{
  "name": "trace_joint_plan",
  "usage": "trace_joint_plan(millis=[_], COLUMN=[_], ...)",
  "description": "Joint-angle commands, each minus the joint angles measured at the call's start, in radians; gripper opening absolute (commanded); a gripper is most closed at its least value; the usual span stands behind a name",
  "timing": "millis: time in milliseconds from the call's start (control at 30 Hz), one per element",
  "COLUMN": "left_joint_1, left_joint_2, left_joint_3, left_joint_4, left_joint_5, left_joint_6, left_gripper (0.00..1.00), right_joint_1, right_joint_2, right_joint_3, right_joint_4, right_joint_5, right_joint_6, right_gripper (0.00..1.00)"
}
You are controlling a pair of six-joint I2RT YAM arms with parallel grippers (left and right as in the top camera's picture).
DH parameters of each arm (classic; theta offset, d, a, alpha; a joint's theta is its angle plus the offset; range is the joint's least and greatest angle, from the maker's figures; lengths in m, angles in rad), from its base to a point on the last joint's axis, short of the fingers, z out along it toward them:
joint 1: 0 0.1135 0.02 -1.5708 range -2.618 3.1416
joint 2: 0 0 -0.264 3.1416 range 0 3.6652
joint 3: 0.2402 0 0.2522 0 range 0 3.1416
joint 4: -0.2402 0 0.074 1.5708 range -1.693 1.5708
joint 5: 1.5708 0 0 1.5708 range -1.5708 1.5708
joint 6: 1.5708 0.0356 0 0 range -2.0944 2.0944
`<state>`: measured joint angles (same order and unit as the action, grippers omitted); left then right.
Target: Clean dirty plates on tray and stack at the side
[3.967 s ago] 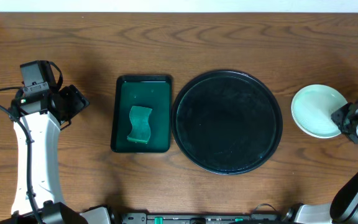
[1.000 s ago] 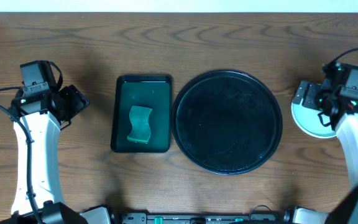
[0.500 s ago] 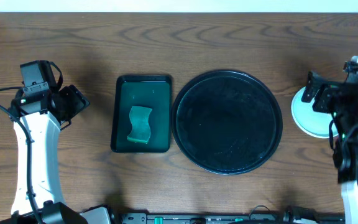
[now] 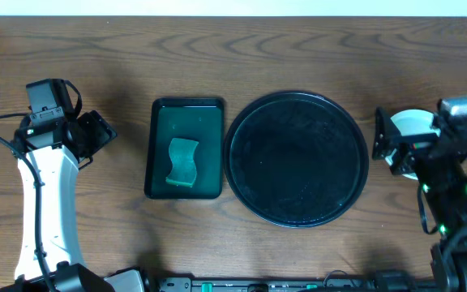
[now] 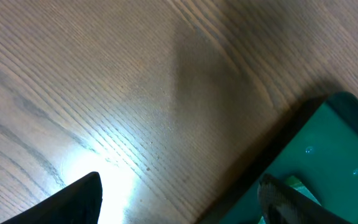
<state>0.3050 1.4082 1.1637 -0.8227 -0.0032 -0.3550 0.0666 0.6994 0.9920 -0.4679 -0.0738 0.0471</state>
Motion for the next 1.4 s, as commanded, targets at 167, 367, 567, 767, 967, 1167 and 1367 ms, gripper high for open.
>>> trace_joint_plan(millis=[167, 367, 567, 767, 967, 1167, 1367], left_joint_1=[0.004, 0.004, 0.004, 0.004, 0.004, 0.004, 0.004], left_joint_2=[-0.003, -0.004, -0.003, -0.004, -0.004, -0.003, -0.003], left_joint_3=[0.015, 0.015, 0.015, 0.015, 0.015, 0.015, 0.015], left_joint_4=[-0.003, -0.003, -0.003, -0.003, -0.003, -0.003, -0.003], left_joint_5=[-0.006, -0.006, -0.006, -0.006, -0.005, -0.005, -0.005], left_joint_6=[-0.001, -0.001, -0.001, -0.001, -0.001, -0.001, -0.001], left_gripper=[0.80, 0.80, 0.80, 0.80, 0.80, 0.80, 0.80], right_joint_1=[0.010, 0.010, 0.028, 0.028, 0.024, 0.024, 0.020], right_joint_2=[-0.085, -0.134, -0.212, -0.340, -0.528, -0.647, -0.694], right_joint_3=[0.000, -0.001, -0.012, -0.105, -0.333, -0.590, -0.772], right_joint_4=[-0.001, -0.057, -0.202, -0.103, 0.187, 0.565, 0.730], right_joint_5=[0.006, 0.006, 0.064, 0.090, 0.104, 0.103, 0.075], right_joint_6=[-0.011, -0.011, -0.053, -0.056, -0.056, -0.057, -0.067], right_gripper=[0.99, 0.99, 0.99, 0.99, 0.99, 0.99, 0.99])
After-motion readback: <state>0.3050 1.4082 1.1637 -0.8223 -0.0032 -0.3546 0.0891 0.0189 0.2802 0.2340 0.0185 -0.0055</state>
